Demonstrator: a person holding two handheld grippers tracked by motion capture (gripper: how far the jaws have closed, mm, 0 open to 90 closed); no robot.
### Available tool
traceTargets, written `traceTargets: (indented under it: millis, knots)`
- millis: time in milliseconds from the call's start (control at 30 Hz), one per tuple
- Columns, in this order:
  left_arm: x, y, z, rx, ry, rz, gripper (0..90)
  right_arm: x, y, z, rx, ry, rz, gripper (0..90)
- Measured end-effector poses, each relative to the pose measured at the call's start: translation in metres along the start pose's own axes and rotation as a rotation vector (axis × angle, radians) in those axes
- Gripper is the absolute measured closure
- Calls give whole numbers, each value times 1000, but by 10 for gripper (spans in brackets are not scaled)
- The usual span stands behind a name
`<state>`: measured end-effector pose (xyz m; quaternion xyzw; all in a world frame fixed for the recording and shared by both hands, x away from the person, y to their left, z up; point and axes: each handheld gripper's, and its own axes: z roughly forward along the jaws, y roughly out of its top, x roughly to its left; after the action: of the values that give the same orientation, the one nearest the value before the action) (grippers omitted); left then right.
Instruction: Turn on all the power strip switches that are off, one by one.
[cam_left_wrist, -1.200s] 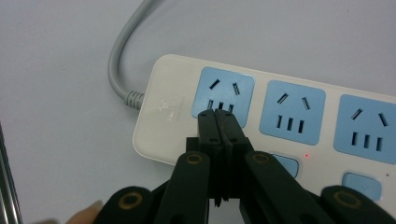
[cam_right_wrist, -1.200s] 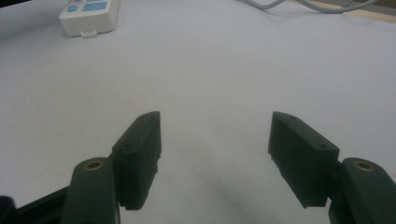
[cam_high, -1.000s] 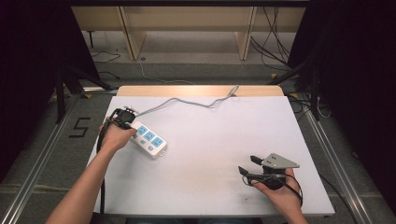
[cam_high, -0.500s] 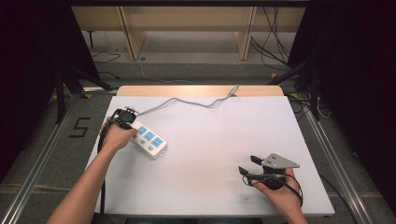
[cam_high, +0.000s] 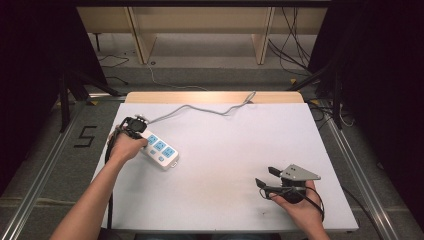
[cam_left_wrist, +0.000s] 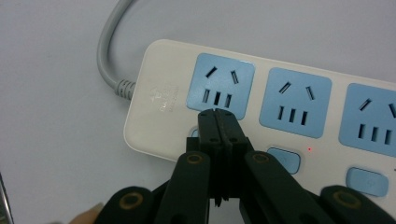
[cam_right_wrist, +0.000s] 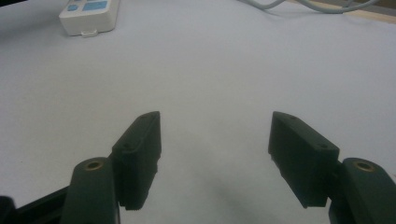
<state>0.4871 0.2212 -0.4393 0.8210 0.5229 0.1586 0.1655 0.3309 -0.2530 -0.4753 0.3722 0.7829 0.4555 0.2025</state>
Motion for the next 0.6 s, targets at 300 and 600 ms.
traceTargets:
  millis: [300, 600]
  knots:
    - [5, 1, 0, 4, -3, -16, 900, 0, 0, 0, 2, 0, 5, 355]
    - [10, -1, 0, 0, -10, -33, 900, 0, 0, 0, 3, 1, 3, 355]
